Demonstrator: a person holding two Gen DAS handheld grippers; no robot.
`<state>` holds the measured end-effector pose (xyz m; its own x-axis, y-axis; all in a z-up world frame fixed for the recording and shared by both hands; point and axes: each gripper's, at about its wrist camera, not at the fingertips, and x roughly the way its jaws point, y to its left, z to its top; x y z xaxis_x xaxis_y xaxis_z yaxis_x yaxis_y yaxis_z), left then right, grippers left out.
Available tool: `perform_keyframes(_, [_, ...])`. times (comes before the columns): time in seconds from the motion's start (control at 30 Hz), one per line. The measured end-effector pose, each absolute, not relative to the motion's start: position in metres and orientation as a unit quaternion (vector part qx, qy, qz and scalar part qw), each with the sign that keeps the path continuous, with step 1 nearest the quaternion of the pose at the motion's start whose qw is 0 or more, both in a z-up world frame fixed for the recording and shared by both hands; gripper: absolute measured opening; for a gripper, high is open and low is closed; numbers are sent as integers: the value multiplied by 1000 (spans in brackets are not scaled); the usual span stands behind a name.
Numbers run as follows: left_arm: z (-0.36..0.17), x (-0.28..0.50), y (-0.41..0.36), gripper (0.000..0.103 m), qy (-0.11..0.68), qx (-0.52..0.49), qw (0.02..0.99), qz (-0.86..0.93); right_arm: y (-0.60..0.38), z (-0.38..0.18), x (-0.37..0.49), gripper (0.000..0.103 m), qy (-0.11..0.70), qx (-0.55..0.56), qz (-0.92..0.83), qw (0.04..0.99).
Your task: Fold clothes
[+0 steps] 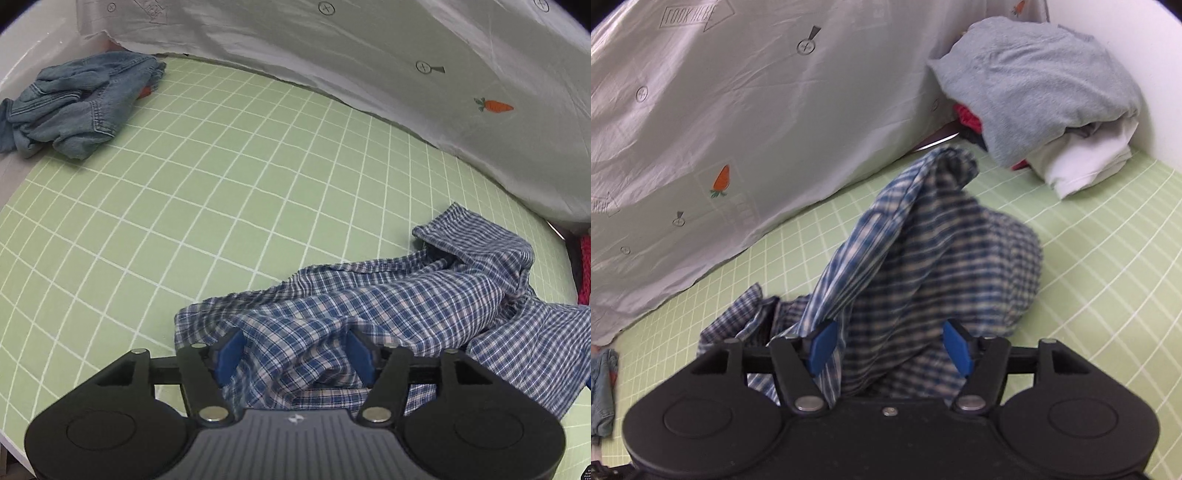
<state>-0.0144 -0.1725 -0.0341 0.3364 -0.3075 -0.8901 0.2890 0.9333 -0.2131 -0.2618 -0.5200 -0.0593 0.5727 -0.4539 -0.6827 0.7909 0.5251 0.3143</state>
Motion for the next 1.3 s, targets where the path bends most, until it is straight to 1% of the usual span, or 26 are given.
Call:
perform_keyframes(0.1, [-46, -8, -182, 62, 560, 3, 807, -190, -519, -63, -250, 65, 275, 325, -361, 829])
perform_keyframes(0.17, [-55, -3, -188, 60, 567, 10, 802, -187, -522, -64, -237, 65, 283, 320, -349, 834])
perform_keyframes(0.2, [-60, 0, -191, 59, 571, 12, 800, -183, -526, -66, -229, 61, 288, 316, -341, 837])
perform_keyframes(0.23, [-63, 4, -193, 59, 575, 11, 799, -178, -530, -67, -220, 57, 293, 312, -333, 840])
perform_keyframes(0.33, [-70, 15, -200, 58, 579, 7, 798, -168, -541, -70, -192, 31, 306, 298, -303, 852])
perform_keyframes(0.37, [-71, 19, -203, 58, 579, 6, 799, -164, -546, -70, -181, 11, 308, 292, -289, 858])
perform_keyframes(0.4, [-71, 22, -206, 58, 579, 6, 799, -161, -551, -68, -173, 1, 304, 285, -283, 864])
perform_keyframes(0.5, [-73, 23, -211, 58, 579, 14, 800, -156, -564, -58, -151, 0, 286, 262, -273, 881])
perform_keyframes(0.57, [-74, 20, -212, 58, 578, 19, 801, -155, -576, -42, -144, 0, 259, 255, -277, 889])
perform_keyframes(0.63, [-75, 18, -210, 58, 580, 17, 800, -151, -585, -32, -146, 1, 242, 259, -280, 892])
perform_keyframes(0.67, [-76, 16, -209, 58, 581, 16, 800, -148, -587, -29, -149, 4, 238, 259, -285, 892])
perform_keyframes(0.73, [-74, 14, -206, 58, 579, 16, 802, -142, -586, -28, -162, 22, 239, 259, -301, 886])
perform_keyframes(0.77, [-72, 12, -204, 59, 576, 16, 805, -141, -584, -28, -169, 43, 240, 260, -310, 883])
perform_keyframes(0.8, [-69, 9, -203, 60, 571, 17, 809, -141, -581, -30, -178, 50, 240, 265, -318, 878])
perform_keyframes(0.83, [-65, 6, -201, 60, 566, 18, 812, -141, -577, -33, -188, 50, 242, 270, -326, 873])
perform_keyframes(0.87, [-62, 2, -199, 62, 562, 20, 815, -141, -571, -36, -199, 53, 249, 271, -332, 869])
perform_keyframes(0.9, [-58, -1, -198, 63, 557, 21, 818, -142, -566, -39, -210, 59, 256, 272, -338, 864])
perform_keyframes(0.93, [-54, -6, -195, 67, 552, 23, 821, -145, -558, -43, -219, 61, 261, 274, -342, 860])
perform_keyframes(0.97, [-50, -12, -193, 69, 547, 26, 823, -149, -551, -46, -229, 66, 266, 277, -345, 856])
perform_keyframes(1.0, [-46, -17, -190, 70, 542, 28, 826, -153, -543, -50, -238, 69, 271, 284, -344, 853])
perform_keyframes(1.13, [-38, -35, -176, 75, 529, 36, 832, -165, -507, -66, -262, 72, 295, 303, -331, 844])
perform_keyframes(1.3, [-41, -44, -158, 75, 531, 46, 830, -164, -465, -87, -268, 73, 328, 318, -303, 836])
